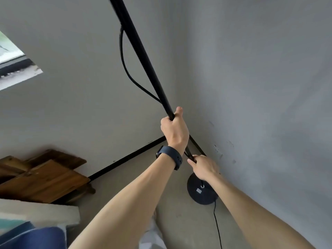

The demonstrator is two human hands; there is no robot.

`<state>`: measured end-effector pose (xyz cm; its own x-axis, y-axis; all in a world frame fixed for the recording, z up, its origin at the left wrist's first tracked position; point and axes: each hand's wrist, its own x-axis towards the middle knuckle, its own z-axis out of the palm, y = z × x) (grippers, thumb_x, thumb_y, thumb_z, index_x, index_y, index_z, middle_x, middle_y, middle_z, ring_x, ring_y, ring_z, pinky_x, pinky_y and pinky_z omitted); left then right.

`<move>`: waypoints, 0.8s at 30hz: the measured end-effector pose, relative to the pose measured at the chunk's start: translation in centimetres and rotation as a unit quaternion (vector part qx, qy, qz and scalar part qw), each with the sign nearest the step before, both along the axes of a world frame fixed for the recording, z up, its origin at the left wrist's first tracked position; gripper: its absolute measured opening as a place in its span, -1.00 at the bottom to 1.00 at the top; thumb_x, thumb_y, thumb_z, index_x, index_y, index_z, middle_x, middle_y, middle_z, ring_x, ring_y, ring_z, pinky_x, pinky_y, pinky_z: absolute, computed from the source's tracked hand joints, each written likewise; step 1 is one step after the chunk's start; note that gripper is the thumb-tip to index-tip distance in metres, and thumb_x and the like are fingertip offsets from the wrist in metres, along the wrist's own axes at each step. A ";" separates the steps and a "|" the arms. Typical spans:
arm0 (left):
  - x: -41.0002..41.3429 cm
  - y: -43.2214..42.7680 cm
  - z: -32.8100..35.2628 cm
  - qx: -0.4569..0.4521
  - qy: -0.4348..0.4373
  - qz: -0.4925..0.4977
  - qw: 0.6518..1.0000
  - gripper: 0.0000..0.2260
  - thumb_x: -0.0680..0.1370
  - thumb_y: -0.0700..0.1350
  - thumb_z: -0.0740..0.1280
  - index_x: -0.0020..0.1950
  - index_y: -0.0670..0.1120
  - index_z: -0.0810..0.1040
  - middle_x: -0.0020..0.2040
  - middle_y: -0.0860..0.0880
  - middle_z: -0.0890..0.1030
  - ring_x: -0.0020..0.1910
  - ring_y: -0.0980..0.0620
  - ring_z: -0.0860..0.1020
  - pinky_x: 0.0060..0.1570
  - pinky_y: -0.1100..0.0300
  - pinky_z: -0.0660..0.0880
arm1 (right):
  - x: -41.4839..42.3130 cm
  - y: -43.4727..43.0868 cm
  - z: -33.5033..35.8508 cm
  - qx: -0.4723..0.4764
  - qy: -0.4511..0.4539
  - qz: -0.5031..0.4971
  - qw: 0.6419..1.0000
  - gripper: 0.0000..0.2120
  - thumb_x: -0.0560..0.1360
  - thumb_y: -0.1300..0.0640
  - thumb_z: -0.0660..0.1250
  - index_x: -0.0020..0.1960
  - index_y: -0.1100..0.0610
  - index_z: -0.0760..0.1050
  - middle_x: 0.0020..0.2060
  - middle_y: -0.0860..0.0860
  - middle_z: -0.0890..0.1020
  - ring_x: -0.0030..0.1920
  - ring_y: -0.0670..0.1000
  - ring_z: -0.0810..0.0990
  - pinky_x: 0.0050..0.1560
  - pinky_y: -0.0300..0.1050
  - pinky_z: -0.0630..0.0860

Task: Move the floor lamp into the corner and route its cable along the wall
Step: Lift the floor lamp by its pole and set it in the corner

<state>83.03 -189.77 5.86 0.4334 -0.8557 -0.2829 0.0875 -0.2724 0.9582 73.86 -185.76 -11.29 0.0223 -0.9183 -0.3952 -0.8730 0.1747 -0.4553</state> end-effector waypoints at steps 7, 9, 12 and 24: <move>1.9 -11.0 -9.7 -0.039 -0.033 -0.091 0.995 -0.53 0.60 -0.10 0.30 -0.40 -0.05 0.12 -0.56 0.11 0.17 -0.61 0.13 0.10 -0.59 0.29 0.11 | 3.9 -10.7 -8.9 -0.020 0.016 -0.045 0.999 -0.61 0.65 -0.18 0.09 0.22 0.02 0.55 -0.11 0.01 0.62 -0.16 0.11 0.61 -0.27 -0.10 0.43; 2.1 -13.0 -11.9 -0.061 -0.045 -0.120 0.990 -0.53 0.61 -0.11 0.29 -0.40 -0.05 0.12 -0.56 0.11 0.16 -0.60 0.13 0.09 -0.59 0.30 0.11 | 4.6 -13.0 -11.0 -0.033 0.023 -0.044 0.998 -0.62 0.66 -0.16 0.10 0.25 0.03 0.55 -0.06 0.03 0.66 -0.12 0.11 0.65 -0.25 -0.09 0.46; 2.5 -15.6 -14.1 -0.095 -0.066 -0.151 0.982 -0.53 0.61 -0.09 0.30 -0.39 -0.04 0.10 -0.54 0.10 0.15 -0.57 0.10 0.08 -0.56 0.28 0.09 | 5.6 -16.1 -13.4 -0.074 0.021 -0.048 0.996 -0.60 0.66 -0.14 0.10 0.29 0.05 0.54 0.06 0.07 0.69 0.02 0.14 0.69 -0.21 -0.08 0.45; 3.3 -20.7 -25.9 -0.287 -0.148 -0.149 0.935 -0.77 0.56 0.02 0.37 -0.15 -0.06 0.38 -0.35 0.01 0.47 -0.41 0.10 0.43 -0.37 0.23 0.42 | 4.9 -22.0 -23.7 -0.247 -0.095 0.000 0.964 -0.60 0.64 -0.23 0.08 0.14 0.04 0.50 -0.19 -0.04 0.62 -0.19 0.02 0.64 -0.20 -0.05 0.56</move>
